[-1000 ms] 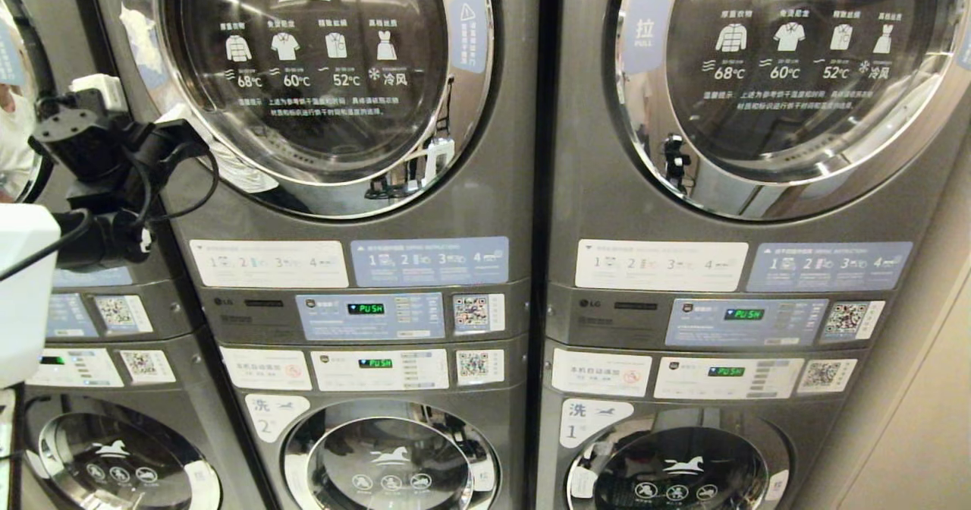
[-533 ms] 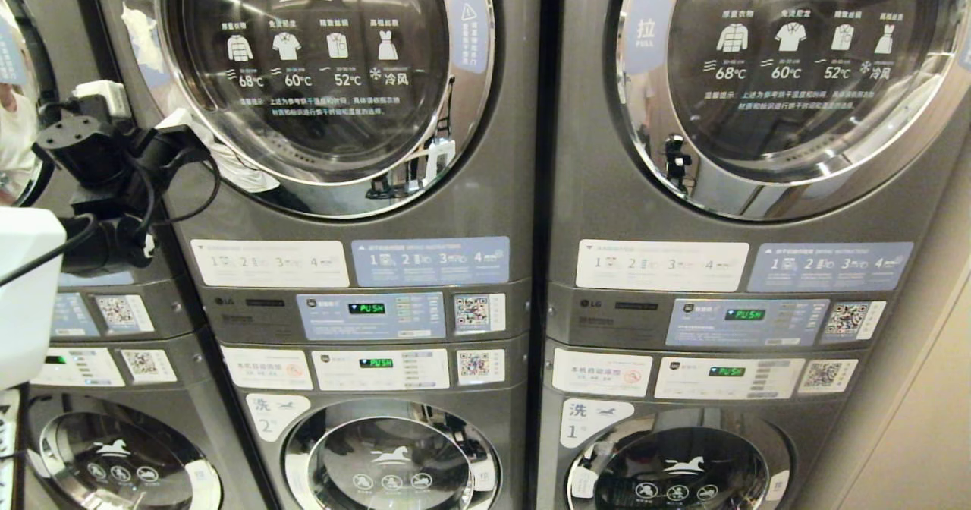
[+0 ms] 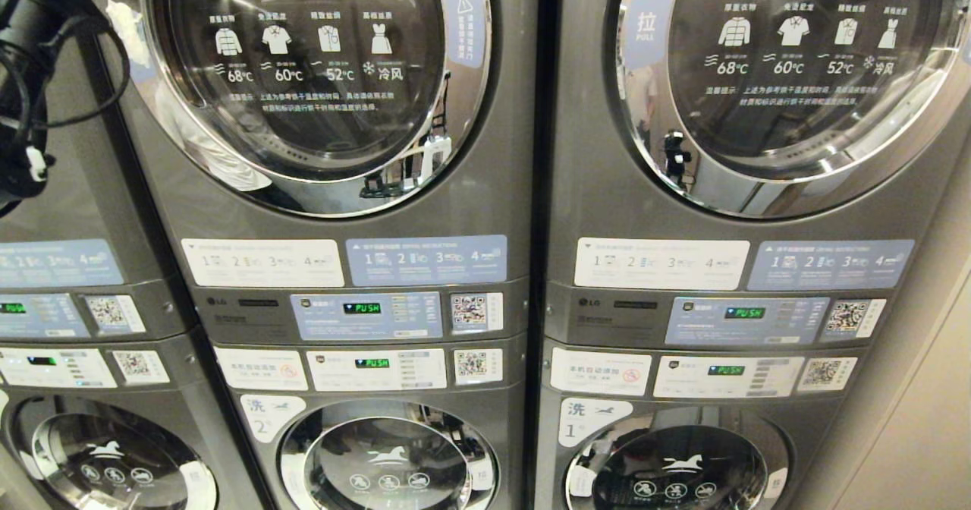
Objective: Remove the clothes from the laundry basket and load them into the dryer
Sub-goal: Close the dryer
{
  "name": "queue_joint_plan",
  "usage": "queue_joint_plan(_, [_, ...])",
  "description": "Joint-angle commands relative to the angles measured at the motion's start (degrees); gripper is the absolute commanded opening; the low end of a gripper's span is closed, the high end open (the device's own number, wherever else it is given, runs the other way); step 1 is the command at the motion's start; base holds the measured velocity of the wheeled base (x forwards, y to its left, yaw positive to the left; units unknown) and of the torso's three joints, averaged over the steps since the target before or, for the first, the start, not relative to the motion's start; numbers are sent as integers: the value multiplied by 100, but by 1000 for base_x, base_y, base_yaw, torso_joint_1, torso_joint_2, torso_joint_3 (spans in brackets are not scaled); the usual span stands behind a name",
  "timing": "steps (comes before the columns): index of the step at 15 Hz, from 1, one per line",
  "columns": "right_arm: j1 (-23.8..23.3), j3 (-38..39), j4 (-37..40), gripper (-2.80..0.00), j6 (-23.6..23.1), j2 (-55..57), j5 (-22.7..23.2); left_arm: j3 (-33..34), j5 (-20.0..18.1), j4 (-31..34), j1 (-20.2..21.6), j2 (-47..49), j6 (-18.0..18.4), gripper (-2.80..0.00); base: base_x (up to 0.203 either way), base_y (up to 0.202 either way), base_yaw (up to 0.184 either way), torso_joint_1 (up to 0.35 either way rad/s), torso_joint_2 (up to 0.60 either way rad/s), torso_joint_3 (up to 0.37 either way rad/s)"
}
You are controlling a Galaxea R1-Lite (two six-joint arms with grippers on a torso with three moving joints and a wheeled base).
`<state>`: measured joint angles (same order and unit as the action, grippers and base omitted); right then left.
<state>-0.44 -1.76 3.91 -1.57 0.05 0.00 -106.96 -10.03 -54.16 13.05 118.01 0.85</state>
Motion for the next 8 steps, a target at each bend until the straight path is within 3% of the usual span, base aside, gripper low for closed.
queue_joint_plan(1, [0, 0, 4, -280, -10, 4, 6, 453, 0, -12, -14, -1035, 29, -280, 0, 0, 0, 0, 0, 0])
queue_joint_plan(4, [0, 0, 11, -280, -45, -3, 28, 2628, -58, 89, -283, -2464, 72, -280, 0, 0, 0, 0, 0, 0])
queue_joint_plan(8, [-8, 0, 13, -280, 1, 4, 6, 6571, -49, 169, -726, -4630, 203, -280, 0, 0, 0, 0, 0, 0])
